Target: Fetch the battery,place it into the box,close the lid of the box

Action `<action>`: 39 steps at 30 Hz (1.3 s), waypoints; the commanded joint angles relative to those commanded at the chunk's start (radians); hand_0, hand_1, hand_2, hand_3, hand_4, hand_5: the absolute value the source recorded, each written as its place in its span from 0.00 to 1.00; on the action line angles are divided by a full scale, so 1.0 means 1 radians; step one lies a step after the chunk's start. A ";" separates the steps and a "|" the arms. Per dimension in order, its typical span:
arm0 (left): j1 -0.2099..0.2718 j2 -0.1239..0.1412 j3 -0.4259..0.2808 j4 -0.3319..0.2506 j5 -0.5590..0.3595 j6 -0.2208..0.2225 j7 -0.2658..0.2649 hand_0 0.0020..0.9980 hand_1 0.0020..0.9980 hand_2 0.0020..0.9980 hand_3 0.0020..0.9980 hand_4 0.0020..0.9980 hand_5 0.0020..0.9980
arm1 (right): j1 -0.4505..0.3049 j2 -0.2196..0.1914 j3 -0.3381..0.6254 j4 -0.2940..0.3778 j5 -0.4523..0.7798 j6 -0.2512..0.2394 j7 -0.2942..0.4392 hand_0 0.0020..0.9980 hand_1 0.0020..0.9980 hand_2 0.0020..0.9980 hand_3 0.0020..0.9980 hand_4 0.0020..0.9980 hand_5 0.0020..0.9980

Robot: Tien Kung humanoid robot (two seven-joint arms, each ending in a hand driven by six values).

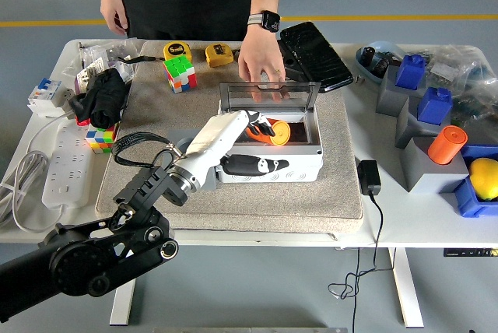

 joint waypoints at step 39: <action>-0.154 -0.066 -0.139 0.097 0.099 -0.186 0.188 0.71 0.73 0.72 0.75 1.00 0.49 | 0.004 -0.003 -0.010 0.006 0.003 -0.003 0.005 0.61 0.63 0.62 0.57 0.98 0.56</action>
